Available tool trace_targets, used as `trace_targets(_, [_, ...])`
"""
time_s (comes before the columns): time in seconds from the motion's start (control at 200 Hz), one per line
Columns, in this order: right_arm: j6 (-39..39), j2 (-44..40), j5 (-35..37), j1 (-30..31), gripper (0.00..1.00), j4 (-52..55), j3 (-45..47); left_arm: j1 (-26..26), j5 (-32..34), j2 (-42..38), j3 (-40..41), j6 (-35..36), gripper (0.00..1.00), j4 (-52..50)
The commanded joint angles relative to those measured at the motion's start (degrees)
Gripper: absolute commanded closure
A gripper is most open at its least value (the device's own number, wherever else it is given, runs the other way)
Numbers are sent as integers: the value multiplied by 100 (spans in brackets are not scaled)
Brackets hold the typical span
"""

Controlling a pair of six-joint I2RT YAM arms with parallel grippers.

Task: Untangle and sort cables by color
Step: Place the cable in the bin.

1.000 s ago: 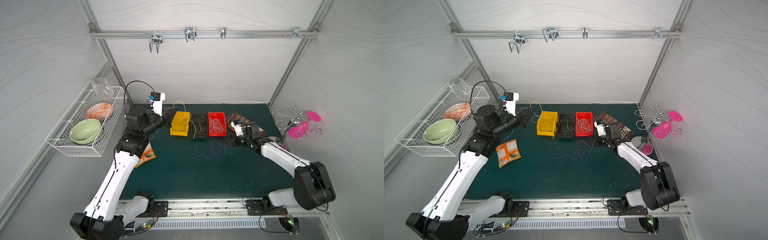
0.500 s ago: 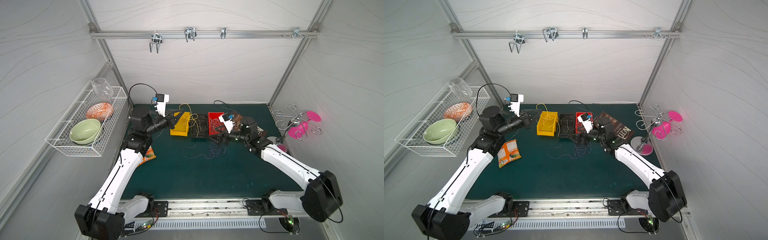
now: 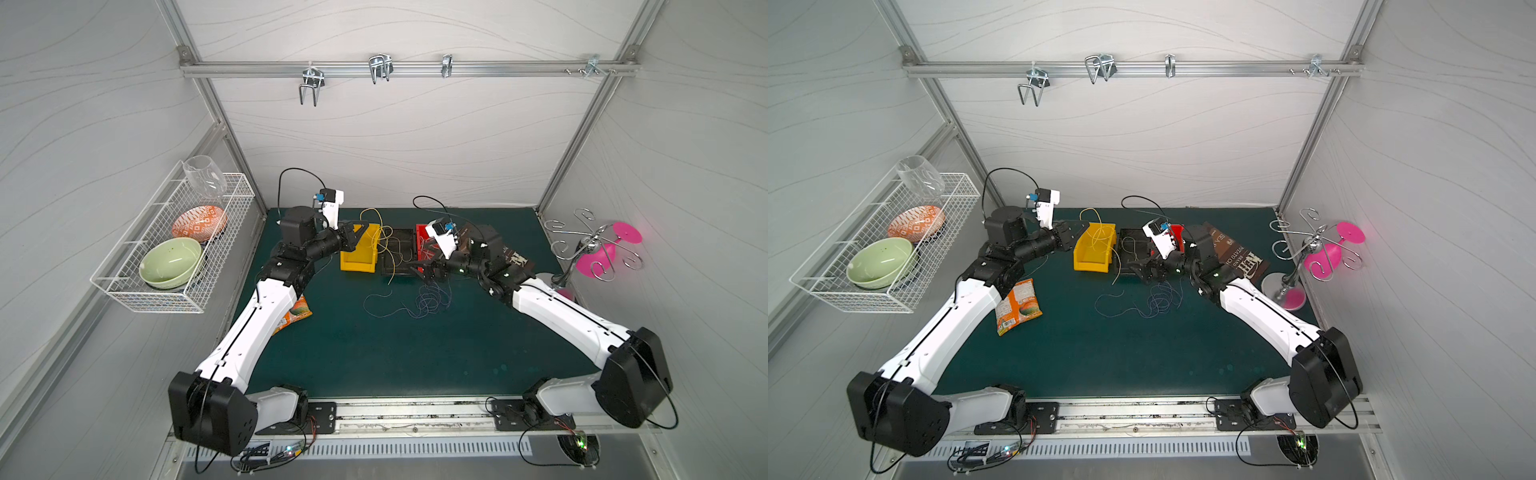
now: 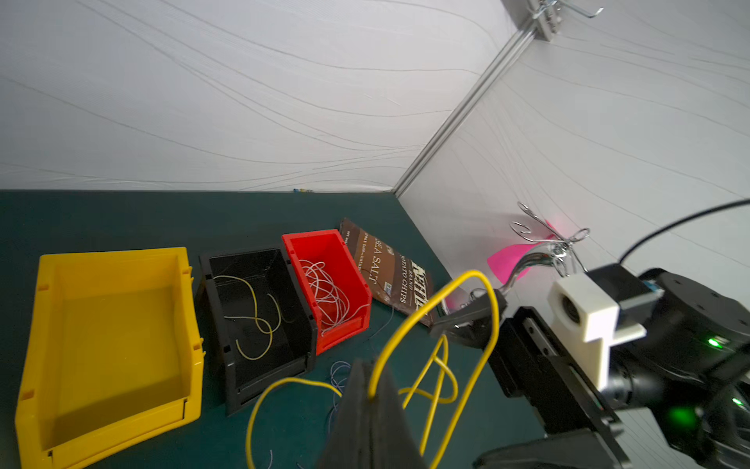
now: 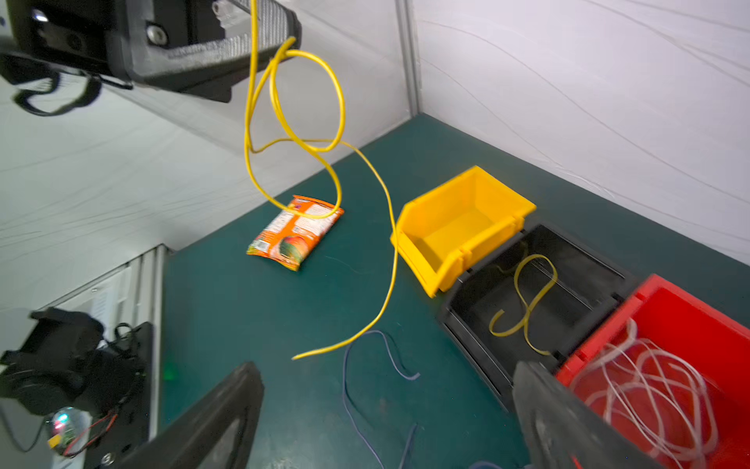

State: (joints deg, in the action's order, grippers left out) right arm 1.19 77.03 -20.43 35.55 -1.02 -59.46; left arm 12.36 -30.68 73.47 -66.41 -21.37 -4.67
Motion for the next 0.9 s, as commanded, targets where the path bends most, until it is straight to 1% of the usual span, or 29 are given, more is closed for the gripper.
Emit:
trace_targets(0.0, [344, -516, 917, -10, 1, 761, 107, -23, 417, 353, -402, 192, 100, 197])
trace_targets(0.14, [170, -1027, 1139, -237, 1, 1188, 484, 45, 663, 1068, -723, 348, 100, 361])
trace_targets(0.3, [-13, -1570, 1434, -517, 1, 1742, 868, 255, 1002, 1943, -1345, 624, 100, 196])
trace_targets(0.44, [-13, -1907, 1505, -722, 1, 1946, 1205, 395, 963, 2549, -1829, 650, 100, 190])
trace_targets(0.615, [-43, -2169, 1489, -898, 1, 1978, 1382, 578, 1120, 3203, -2373, 822, 100, 14])
trace_targets(0.755, [-34, -2176, 1489, -988, 1, 2016, 1411, 634, 1324, 3684, -2638, 1063, 100, -112])
trace_targets(0.895, [-43, -2173, 1454, -1007, 1, 2015, 1476, 636, 1514, 3897, -2771, 1335, 100, -324])
